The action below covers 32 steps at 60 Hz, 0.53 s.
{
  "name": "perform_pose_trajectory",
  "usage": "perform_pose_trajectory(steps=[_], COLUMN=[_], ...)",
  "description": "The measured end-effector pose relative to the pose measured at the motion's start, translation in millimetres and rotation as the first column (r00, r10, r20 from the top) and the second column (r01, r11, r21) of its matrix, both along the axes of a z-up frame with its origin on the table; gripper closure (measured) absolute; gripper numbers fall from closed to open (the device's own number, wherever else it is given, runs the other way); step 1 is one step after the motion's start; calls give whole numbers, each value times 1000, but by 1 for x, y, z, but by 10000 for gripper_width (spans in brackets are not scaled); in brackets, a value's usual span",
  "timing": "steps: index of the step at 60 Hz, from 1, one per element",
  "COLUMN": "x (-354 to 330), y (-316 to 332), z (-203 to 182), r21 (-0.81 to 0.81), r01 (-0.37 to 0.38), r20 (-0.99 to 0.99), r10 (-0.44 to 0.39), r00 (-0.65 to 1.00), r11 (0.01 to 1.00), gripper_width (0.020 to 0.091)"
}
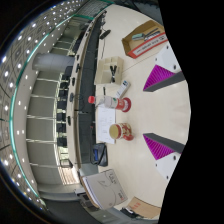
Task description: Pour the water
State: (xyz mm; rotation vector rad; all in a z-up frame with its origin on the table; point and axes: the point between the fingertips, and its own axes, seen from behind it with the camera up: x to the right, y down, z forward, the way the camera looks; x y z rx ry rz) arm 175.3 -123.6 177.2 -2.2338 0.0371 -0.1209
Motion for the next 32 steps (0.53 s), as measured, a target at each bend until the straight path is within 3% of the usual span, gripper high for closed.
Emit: perform_pose_trajectory(steps=[17,32], x=[-38,-38], y=[-102,-122], z=[37,41], r21=[15,9], r01=[-81,-59], r20=[34,12], r10=[80,59], r00=[996,998], r11=[997,998], gripper_width=[244,245])
